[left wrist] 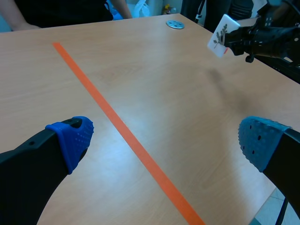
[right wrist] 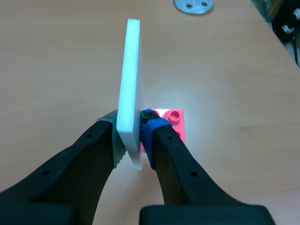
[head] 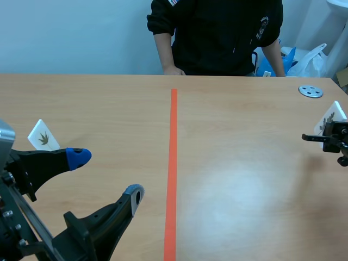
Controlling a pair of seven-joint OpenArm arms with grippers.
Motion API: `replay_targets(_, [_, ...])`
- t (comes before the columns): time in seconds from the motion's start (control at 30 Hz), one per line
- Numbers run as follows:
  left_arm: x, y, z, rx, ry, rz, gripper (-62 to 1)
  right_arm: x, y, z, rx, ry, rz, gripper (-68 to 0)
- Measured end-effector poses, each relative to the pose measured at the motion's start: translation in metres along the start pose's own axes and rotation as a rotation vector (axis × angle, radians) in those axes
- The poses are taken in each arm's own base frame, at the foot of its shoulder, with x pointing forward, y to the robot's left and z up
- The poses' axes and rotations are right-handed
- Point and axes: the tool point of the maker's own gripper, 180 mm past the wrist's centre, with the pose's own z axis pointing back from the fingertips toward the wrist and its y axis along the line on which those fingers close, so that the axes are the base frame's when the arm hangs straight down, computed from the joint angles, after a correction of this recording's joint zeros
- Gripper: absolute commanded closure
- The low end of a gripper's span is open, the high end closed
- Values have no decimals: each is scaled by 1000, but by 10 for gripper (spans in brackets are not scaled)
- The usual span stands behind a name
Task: Sort the leaf by its shape. The table is split by an orange tape line. A compound leaf with several leaflets goes to the left side, a simple leaf with one blade goes to the right side. Return to the home posture when a red brick is placed on the table.
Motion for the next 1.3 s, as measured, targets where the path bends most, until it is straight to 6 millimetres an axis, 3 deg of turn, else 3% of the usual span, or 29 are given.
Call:
replay_targets(0.2, [0,0,0,0,0,0,-623,-34,-6,-3,-19,91,13,-42])
replay_targets(0.4, [0,0,0,0,0,0,-623,-28,2,-4,3,64,30,-90])
replay_targets(0.47, [0,0,0,0,0,0,-623,-26,2,-5,3,57,32,-147])
replay_targets(0.57, [0,0,0,0,0,0,-623,-25,2,-5,4,55,32,-286])
replay_targets(0.67, [0,0,0,0,0,0,-623,-22,0,-5,2,46,37,-361])
replay_targets(0.87, [0,0,0,0,0,0,-623,3,-10,-4,22,-22,39,-526])
replay_targets(1.0, [0,0,0,0,0,0,-623,38,-8,6,75,-99,50,-561])
replay_targets(1.1, [0,0,0,0,0,1,-623,65,4,24,147,-146,97,-678])
replay_targets(1.17, [0,0,0,0,0,0,-623,80,10,38,173,-179,108,-679])
replay_targets(1.3, [0,0,0,1,0,0,-623,87,28,70,236,-174,151,-679])
